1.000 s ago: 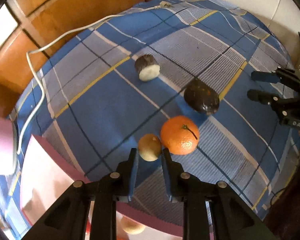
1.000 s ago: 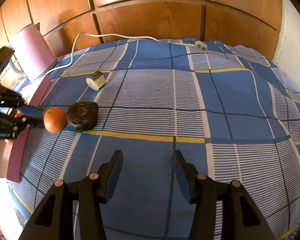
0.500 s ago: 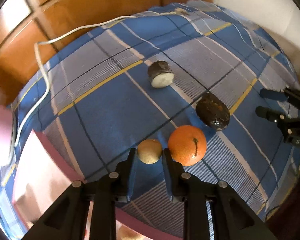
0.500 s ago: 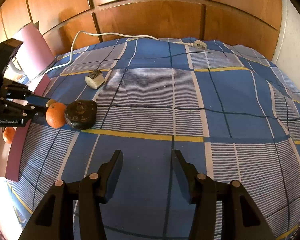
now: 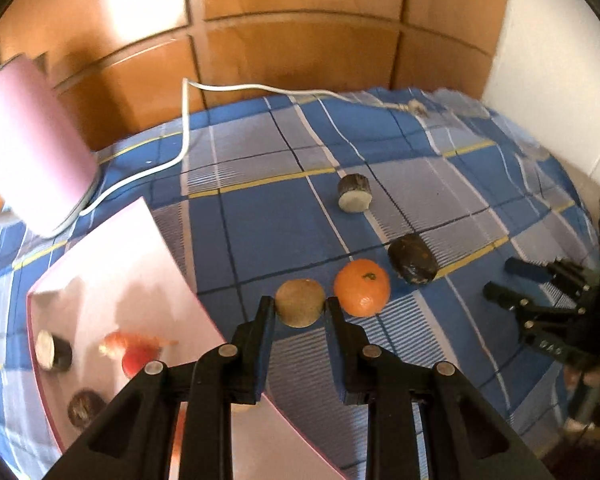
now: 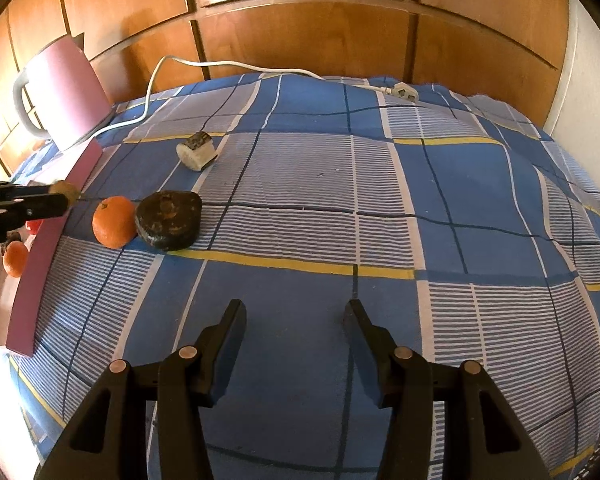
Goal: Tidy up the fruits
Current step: 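Carry the tan fruit into the tray and open the left gripper, then hold the left gripper above the tray while the right gripper approaches the orange and dark brown fruit, then close the right gripper on the dark brown round fruit, then lift the dark brown fruit and carry it over the tray with the right gripper, then lower the dark brown fruit into the tray and open the right gripper, then move the right gripper away from the tray, then reach the left gripper to the orange on the bed and close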
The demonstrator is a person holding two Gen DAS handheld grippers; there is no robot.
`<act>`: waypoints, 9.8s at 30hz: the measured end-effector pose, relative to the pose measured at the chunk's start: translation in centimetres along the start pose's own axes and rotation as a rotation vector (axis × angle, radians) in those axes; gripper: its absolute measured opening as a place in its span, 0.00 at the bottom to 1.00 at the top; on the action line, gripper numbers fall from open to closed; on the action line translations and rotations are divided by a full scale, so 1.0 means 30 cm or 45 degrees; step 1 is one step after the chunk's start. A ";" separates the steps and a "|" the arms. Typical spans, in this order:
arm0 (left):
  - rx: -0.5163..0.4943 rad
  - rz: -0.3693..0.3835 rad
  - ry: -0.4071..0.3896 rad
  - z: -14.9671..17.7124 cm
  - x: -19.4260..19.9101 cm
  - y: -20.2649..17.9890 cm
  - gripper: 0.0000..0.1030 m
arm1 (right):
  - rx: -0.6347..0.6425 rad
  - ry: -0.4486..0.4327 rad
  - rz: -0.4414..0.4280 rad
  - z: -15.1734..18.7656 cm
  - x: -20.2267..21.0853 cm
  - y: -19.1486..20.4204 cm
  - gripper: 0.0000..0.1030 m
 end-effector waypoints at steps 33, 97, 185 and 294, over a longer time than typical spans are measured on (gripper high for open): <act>0.463 -0.166 -0.240 0.173 0.298 0.065 0.24 | 0.032 -0.109 -0.008 0.041 -0.017 0.036 0.83; 0.832 -0.698 -0.187 0.475 0.370 0.234 0.99 | -0.107 -0.125 0.058 0.035 -0.012 0.023 0.85; 0.956 -0.712 -0.095 0.586 0.334 0.269 1.00 | 0.370 0.043 -0.578 0.080 0.127 0.641 0.43; 0.338 -0.191 -0.180 0.031 0.159 -0.094 0.78 | -0.695 -0.250 0.410 -0.034 0.066 -0.523 0.60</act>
Point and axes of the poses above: each gripper's, at about its wrist camera, not at the fingertips, and x roughly against the way its jaws point, y to its left, z to its underside, the point moved 5 cm from there along -x, roughly the way its jaws point, and after that the axes turned 14 degrees about -x, right-handed, at the moved point
